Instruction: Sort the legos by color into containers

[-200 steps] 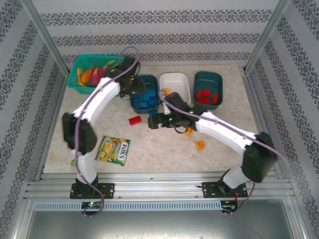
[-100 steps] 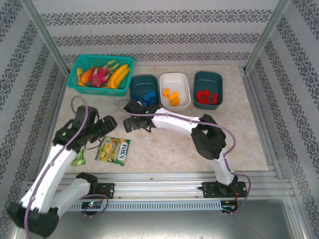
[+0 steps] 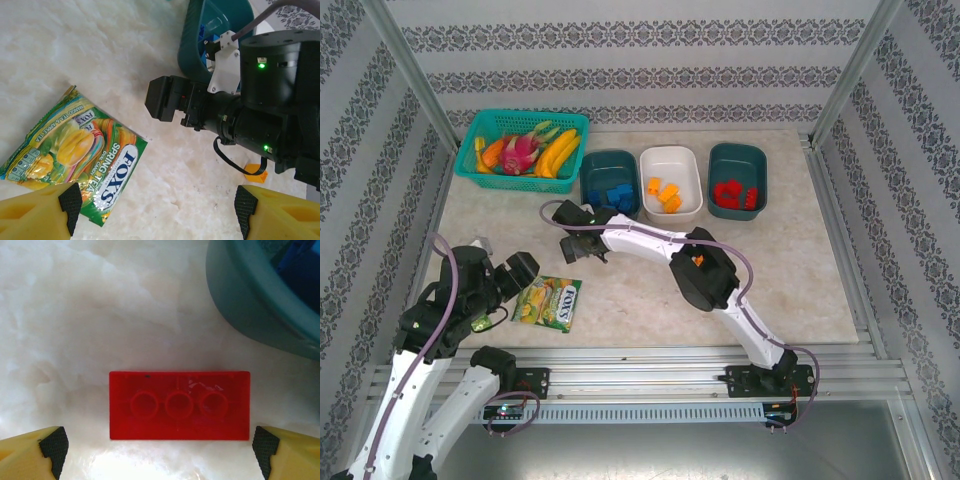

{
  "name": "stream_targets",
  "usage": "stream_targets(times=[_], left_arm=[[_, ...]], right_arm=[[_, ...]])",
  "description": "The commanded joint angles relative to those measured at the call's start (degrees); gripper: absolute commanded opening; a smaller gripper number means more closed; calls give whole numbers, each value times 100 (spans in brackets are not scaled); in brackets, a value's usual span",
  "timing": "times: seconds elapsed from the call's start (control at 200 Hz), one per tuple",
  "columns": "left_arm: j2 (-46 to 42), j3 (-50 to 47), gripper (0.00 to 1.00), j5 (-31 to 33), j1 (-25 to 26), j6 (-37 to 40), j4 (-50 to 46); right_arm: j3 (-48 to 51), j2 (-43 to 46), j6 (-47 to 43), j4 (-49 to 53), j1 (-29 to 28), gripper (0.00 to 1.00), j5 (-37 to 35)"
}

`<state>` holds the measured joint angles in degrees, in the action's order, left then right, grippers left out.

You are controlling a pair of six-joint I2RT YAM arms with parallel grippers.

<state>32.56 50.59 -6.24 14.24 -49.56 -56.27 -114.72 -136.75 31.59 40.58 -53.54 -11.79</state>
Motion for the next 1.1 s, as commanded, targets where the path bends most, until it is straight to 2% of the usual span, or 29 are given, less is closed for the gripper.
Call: stream_targets(times=[0.0,0.185,0.37,0.585,0.744,0.904,0.999,1.099], left_arm=[[23,151,82,-152,18,68,-235],[22,162,81,-180,26,95,-280],[30,104,80,-261,18,83,-227],[50,-11,79,-371,24,206,-154],[234,-32,79,-558,21,555,-18],[737,-10,78,-1100,36,647,767],[1259,180,78,-1327,129,658,1401],[1999,561,79,-1425,378,747,2001]], right_arm=[[-244,-226,223,352,130,93,-145],[-428,-390,72,273,186,83,-56],[-604,-484,-29,320,212,68,-76],[-579,-222,-162,303,164,56,116],[181,604,-73,59,-69,53,333],[1286,1945,211,-56,-177,53,227],[1845,2854,285,-5,21,53,80],[2312,3666,295,201,589,53,92]])
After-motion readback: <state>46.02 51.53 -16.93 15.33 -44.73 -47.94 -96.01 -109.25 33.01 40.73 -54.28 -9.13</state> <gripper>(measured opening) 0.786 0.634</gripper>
